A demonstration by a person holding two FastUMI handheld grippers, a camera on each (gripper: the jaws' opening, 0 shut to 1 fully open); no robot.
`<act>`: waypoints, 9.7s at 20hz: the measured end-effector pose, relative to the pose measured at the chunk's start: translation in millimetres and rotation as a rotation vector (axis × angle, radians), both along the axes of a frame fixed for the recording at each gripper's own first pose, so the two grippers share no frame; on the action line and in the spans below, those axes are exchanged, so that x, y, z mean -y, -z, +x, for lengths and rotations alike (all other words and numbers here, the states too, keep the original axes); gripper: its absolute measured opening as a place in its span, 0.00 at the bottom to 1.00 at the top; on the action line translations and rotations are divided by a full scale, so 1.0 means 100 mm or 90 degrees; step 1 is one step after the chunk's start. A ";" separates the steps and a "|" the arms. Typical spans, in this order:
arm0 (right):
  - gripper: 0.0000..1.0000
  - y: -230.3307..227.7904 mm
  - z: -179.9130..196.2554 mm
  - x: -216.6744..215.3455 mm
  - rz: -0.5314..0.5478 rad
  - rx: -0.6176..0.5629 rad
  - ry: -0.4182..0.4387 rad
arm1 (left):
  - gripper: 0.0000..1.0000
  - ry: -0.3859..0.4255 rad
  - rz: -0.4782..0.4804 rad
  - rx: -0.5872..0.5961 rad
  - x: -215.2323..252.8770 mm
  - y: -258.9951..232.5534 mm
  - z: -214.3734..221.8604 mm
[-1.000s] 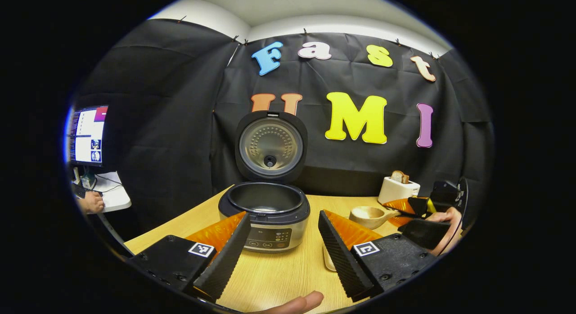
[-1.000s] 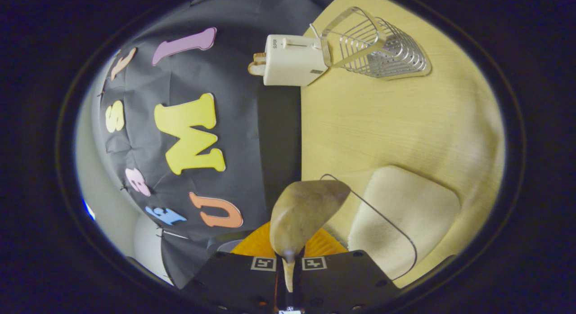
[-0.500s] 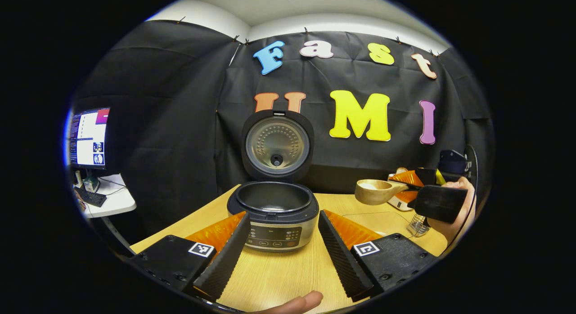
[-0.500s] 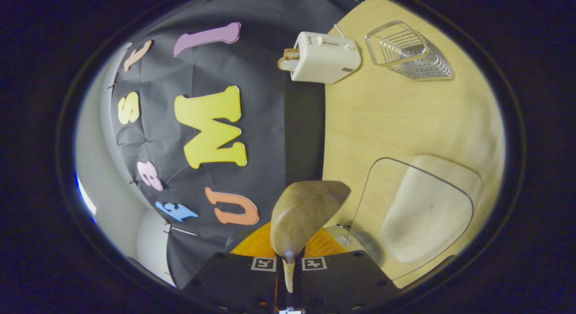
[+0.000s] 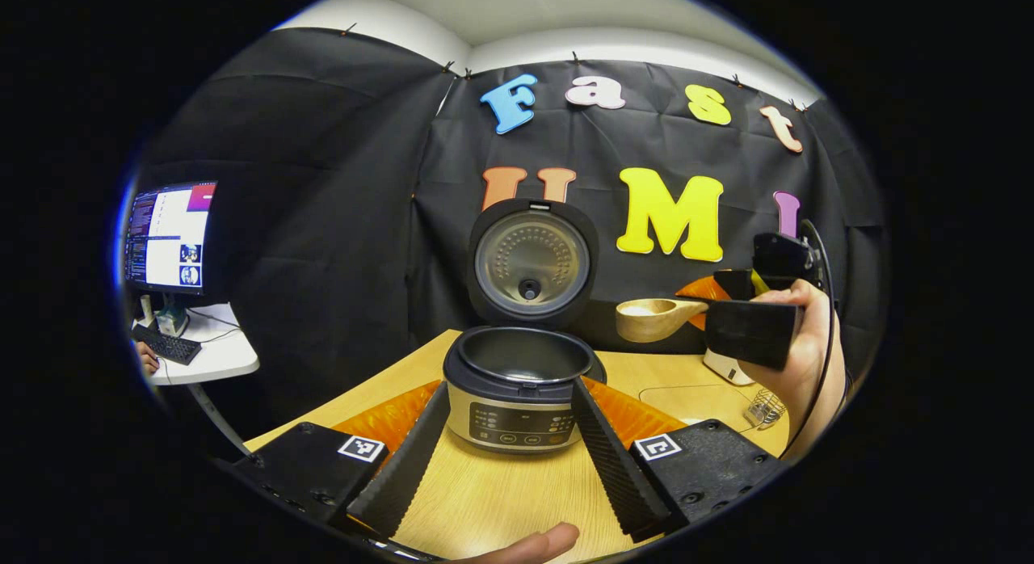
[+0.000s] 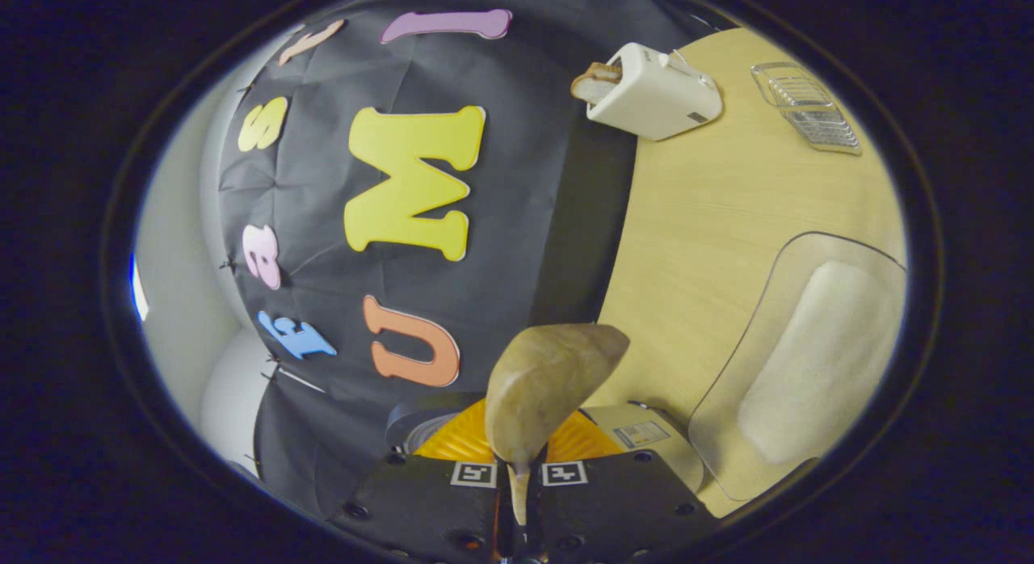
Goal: Close the left gripper, press the button to open the rice cooker; take a wooden spoon from the chopstick holder with the right hand, scoop a spoonful of rice and pour it into the rice cooker, then put the wooden spoon back into the chopstick holder.
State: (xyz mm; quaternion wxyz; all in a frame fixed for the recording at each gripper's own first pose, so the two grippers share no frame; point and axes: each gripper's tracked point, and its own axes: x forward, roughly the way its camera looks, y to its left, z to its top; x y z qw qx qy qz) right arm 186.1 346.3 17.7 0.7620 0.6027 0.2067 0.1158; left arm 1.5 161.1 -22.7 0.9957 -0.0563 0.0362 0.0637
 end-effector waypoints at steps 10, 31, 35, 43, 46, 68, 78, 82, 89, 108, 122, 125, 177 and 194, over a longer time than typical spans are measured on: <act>0.06 -0.13 0.24 -0.77 -0.331 0.128 -0.027 | 0.96 -0.003 0.012 -0.003 -0.05 0.01 0.00; 0.06 -0.69 -0.16 -1.75 -0.881 0.515 -0.109 | 0.96 -0.078 0.037 -0.037 -0.47 0.15 -0.04; 0.06 -0.75 -0.31 -1.91 -0.947 0.593 -0.129 | 0.96 -0.088 0.030 -0.051 -0.52 0.22 -0.03; 0.05 -0.86 -0.38 -1.88 -1.000 0.626 -0.112 | 0.96 -0.085 0.040 -0.057 -0.50 0.24 -0.01; 0.05 -0.92 -0.37 -1.69 -1.003 0.624 -0.105 | 0.96 -0.077 0.041 -0.056 -0.43 0.23 0.01; 0.07 -1.04 -0.12 1.88 -1.022 0.386 0.103 | 0.96 0.012 0.089 -0.024 0.36 0.02 0.07; 0.11 -0.17 0.14 3.09 -0.983 0.215 0.120 | 0.96 0.013 0.078 -0.012 0.30 -0.02 0.03; 0.16 0.06 0.24 3.28 -0.959 0.180 0.113 | 0.96 0.000 0.070 -0.016 0.23 -0.01 0.03; 0.34 0.45 0.35 3.53 -0.913 0.112 0.093 | 0.96 0.004 0.076 -0.016 0.26 -0.01 0.05; 0.96 0.32 -0.38 3.80 -0.841 0.201 0.086 | 0.96 -0.012 0.040 -0.022 0.43 -0.25 0.32; 0.96 0.47 -1.16 3.49 -0.801 0.327 0.036 | 0.99 -0.043 0.116 0.064 0.46 -2.22 1.45; 0.95 0.36 -1.25 3.48 -0.808 0.361 0.042 | 0.98 -0.068 0.115 0.063 0.24 -2.47 1.90; 0.95 -0.10 -1.66 3.53 -0.781 0.437 0.088 | 0.88 0.039 0.074 -0.313 0.20 -0.02 1.64; 0.95 -0.07 -1.66 3.55 -0.781 0.423 0.088 | 0.89 0.066 0.058 -0.432 0.27 0.10 1.11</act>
